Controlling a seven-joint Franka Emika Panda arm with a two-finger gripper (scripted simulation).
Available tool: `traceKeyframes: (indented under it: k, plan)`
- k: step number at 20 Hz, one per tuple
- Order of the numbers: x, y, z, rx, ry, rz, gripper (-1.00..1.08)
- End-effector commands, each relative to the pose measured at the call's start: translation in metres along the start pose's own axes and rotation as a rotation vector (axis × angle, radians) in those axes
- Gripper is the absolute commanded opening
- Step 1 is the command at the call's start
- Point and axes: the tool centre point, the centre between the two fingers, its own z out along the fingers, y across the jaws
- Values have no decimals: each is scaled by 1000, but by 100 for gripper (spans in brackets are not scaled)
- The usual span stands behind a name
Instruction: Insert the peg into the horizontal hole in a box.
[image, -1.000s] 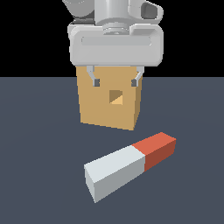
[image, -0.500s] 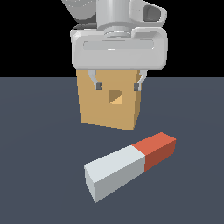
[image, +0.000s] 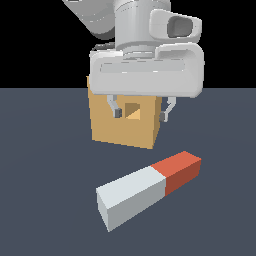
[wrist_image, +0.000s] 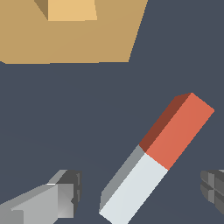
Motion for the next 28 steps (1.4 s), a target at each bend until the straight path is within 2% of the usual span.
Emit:
traceKeyframes:
  k: [1, 9, 15, 22, 28]
  plan:
    - [-8, 5, 10, 0, 0, 87, 100]
    - [-37, 16, 41, -2, 0, 371, 100]
    - [-55, 18, 59, -2, 1, 534, 100]
    - [-67, 17, 71, -2, 2, 642, 100]
    - [-68, 17, 73, -2, 2, 658, 100]
